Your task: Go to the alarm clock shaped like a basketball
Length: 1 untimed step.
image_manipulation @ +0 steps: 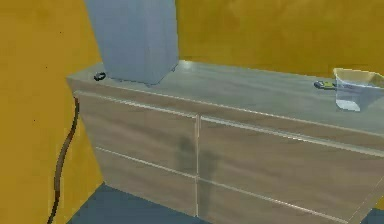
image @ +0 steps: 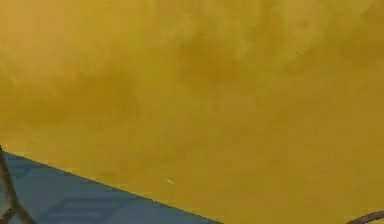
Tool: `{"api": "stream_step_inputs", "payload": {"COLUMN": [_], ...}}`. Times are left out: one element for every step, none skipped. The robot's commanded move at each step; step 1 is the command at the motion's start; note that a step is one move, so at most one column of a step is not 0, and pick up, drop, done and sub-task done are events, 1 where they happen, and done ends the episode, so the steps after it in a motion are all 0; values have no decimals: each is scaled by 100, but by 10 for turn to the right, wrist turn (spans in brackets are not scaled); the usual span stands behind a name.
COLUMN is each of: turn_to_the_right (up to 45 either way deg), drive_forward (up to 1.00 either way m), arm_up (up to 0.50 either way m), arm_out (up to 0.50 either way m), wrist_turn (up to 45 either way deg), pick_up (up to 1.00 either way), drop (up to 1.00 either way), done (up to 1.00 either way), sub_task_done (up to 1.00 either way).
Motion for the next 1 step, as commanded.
{"api": "stream_step_inputs", "payload": {"turn_to_the_right": [-240], "drive_forward": [0], "arm_up": [0], "arm_out": [0], "wrist_turn": [0], "pick_up": [0], "drop": [0], "done": [0], "sub_task_done": [0]}}
